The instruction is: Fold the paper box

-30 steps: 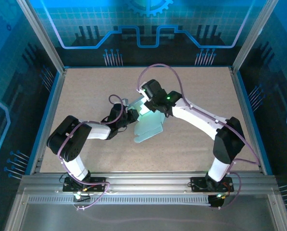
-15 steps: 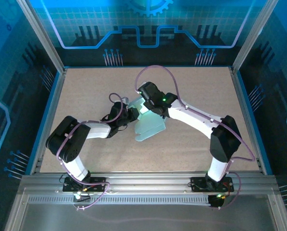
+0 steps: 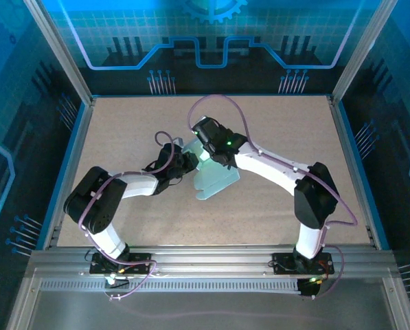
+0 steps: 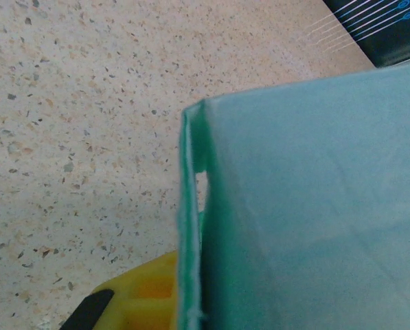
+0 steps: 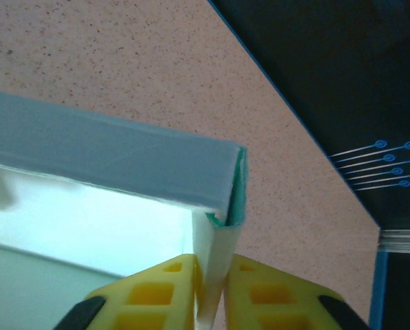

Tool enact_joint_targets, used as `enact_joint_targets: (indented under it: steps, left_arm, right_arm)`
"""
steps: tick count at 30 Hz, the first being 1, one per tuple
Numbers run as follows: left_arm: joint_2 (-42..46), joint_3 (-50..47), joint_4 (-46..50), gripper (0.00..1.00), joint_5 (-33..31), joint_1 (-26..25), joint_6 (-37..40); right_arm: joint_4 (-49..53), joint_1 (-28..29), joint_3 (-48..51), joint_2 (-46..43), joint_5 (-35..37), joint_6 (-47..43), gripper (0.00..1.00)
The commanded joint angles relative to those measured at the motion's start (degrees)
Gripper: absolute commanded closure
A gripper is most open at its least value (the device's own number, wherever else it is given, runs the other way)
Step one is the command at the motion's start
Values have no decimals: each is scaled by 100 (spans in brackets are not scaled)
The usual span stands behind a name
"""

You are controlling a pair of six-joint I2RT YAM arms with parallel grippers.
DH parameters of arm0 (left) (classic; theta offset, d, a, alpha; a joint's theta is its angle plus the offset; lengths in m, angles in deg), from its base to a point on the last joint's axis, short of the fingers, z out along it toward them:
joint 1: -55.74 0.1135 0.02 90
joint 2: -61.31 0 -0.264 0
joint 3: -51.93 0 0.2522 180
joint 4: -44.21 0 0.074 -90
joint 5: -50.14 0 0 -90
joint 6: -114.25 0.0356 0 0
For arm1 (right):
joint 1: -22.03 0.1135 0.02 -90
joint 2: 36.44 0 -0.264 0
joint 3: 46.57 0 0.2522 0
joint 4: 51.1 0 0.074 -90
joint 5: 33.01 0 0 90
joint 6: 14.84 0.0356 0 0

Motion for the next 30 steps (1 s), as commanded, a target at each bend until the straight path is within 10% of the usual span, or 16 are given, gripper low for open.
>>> enact_joint_targets:
  steps: [1,5,8,11,14,19,30]
  left_arm:
    - [324,187,-251,100,193,-106,65]
    - [258,189,-294,100,234,-104,29]
    - [201,274,-255,100,281,-113,-21]
    - [196,351,-180,100,273,-142,-56]
    - [211,426,-19,100,250,-173,-42]
    - [210,548,217,100,193,-248,-6]
    - [275,678,613,100,92,-253,4]
  right_arm:
    - [-126,0,-79,221,183,-114,79]
    - [-125,12,-101,228,216,-153,100]
    - [-136,9,-74,193,377,-184,100]
    - [-161,-8,2,169,454,-180,78]
    - [-141,-16,48,147,477,-138,100]
    - [-94,-49,93,48,456,-93,100]
    - [127,-252,76,-415,-366,439,55]
